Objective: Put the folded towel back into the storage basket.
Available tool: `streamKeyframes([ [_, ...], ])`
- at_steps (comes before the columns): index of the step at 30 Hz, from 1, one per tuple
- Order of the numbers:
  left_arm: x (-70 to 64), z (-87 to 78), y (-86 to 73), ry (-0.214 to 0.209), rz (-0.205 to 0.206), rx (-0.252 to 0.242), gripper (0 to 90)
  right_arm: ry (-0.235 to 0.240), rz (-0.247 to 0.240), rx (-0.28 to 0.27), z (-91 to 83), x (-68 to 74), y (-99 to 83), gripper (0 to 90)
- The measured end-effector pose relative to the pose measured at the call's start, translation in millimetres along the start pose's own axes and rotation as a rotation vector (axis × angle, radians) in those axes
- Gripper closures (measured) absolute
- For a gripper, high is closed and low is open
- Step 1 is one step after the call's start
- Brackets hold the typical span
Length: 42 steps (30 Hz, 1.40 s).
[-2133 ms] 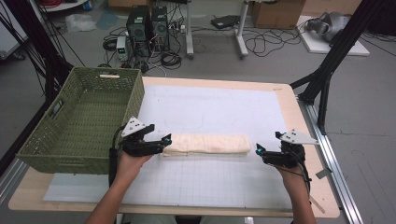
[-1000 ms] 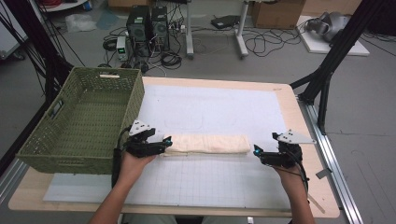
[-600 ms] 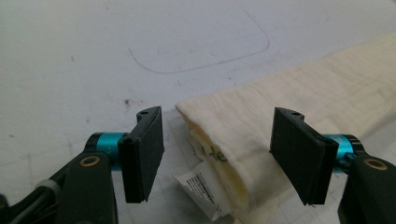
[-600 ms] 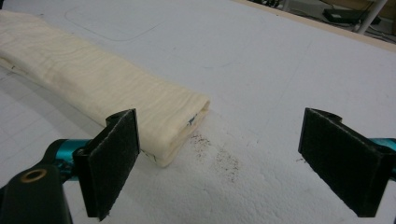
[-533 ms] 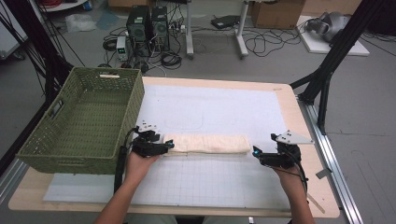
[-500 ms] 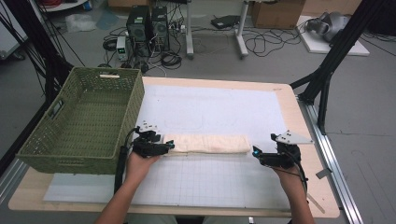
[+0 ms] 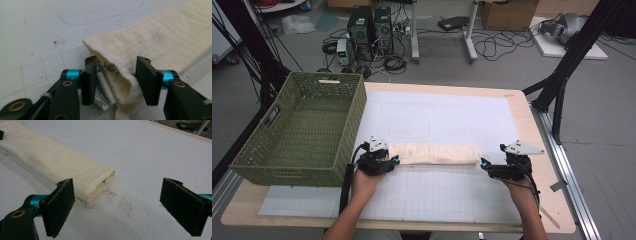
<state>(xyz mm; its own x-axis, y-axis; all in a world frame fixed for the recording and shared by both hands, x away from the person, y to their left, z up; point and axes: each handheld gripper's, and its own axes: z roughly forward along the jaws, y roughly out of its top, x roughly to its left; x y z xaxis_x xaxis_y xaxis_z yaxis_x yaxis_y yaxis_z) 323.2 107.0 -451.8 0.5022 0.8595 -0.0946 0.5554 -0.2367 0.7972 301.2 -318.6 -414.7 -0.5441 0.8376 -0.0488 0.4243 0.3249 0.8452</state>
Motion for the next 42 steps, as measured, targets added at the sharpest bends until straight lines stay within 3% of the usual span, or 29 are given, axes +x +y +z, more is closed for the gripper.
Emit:
streamKeyframes([
  [2,0.2,-0.4,-0.2,-0.008,0.007,-0.004,63.0,-0.01,0.006,0.006,1.6,0.1,0.2,12.0],
  [6,-3.1,-0.9,-1.0,-0.029,0.05,-0.01,76.2,-0.026,0.071,-0.007,5.7,-2.8,1.7,12.1],
  [8,-4.1,-0.9,-1.2,-0.026,0.06,-0.011,78.0,-0.006,0.113,-0.013,10.5,-4.1,1.7,12.1],
  [11,-3.6,-0.7,-1.4,-0.031,0.049,-0.015,78.1,0.016,0.136,0.004,19.5,-2.6,2.1,12.3],
  [15,-3.4,-1.0,-1.8,-0.03,0.049,-0.014,78.1,0.051,0.185,0.039,33.8,1.6,1.3,22.4],
  [23,-2.9,-1.1,-2.2,-0.033,0.046,-0.018,77.9,0.093,0.146,0.135,51.5,12.3,-0.4,44.3],
  [25,-2.7,-1.2,-2.2,-0.033,0.049,-0.016,77.8,0.097,0.115,0.171,55.2,15.8,-1.8,50.9],
  [28,-2.8,-1.2,-2.3,-0.032,0.044,-0.018,77.6,0.097,0.11,0.172,55.5,18.5,-1.9,57.4],
  [33,-2.1,-1.2,-2.4,-0.036,0.035,-0.02,77.3,0.09,0.169,0.18,54.7,18.5,-2.3,67.3],
  [36,-2.1,-1.1,-2.4,-0.036,0.032,-0.021,77.3,0.101,0.165,0.187,54.8,20.4,-0.8,78.0],
  [39,-1.9,-1.2,-2.5,-0.037,0.029,-0.02,77.3,0.09,0.145,0.191,54.8,24.4,0.5,79.7],
  [42,-2.1,-1.2,-2.5,-0.035,0.029,-0.02,77.1,0.101,0.173,0.187,54.7,22.2,-0.9,79.7],
])
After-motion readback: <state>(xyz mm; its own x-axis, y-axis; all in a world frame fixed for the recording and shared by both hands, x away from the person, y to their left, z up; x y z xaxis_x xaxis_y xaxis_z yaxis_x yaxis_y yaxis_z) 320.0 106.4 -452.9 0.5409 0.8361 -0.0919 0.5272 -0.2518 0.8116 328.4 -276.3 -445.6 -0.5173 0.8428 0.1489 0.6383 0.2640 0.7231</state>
